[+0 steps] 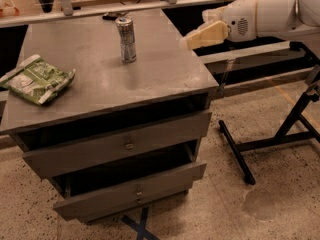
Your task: Knock redbull can over
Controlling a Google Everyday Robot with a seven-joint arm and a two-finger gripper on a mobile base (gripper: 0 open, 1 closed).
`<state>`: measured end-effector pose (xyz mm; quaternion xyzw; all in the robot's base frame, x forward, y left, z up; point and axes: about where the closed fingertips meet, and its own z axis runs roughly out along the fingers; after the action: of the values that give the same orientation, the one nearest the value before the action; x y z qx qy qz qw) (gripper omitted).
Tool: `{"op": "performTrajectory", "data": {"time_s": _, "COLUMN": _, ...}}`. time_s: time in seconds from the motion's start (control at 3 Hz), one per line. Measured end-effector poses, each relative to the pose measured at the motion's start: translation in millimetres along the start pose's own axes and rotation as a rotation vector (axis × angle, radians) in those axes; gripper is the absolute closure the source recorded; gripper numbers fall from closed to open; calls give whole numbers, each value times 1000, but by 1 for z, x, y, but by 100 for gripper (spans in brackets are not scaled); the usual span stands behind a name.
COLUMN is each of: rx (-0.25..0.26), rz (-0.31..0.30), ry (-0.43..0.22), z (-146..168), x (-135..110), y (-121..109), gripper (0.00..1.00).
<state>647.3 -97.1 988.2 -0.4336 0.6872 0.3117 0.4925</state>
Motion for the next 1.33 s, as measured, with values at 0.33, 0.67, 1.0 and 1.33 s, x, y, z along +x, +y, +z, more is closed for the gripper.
{"op": "performTrajectory", "data": {"time_s": 0.33, "rx": 4, "rz": -17, "ry": 10, "z": -2, "x": -1, "y": 1, "gripper": 0}}
{"op": "performTrajectory", "data": {"time_s": 0.67, "rx": 14, "rz": -4, "ry": 0, "z": 8, "x": 0, "y": 3, "gripper": 0}}
{"op": "performTrajectory", "data": {"time_s": 1.0, "rx": 47, "rz": -53, "ry": -91, "z": 33, "x": -15, "y": -5, "gripper": 0}}
{"op": "performTrajectory", "data": {"time_s": 1.33, "rx": 64, "rz": -111, "ry": -126, "z": 36, "x": -34, "y": -11, "gripper": 0}}
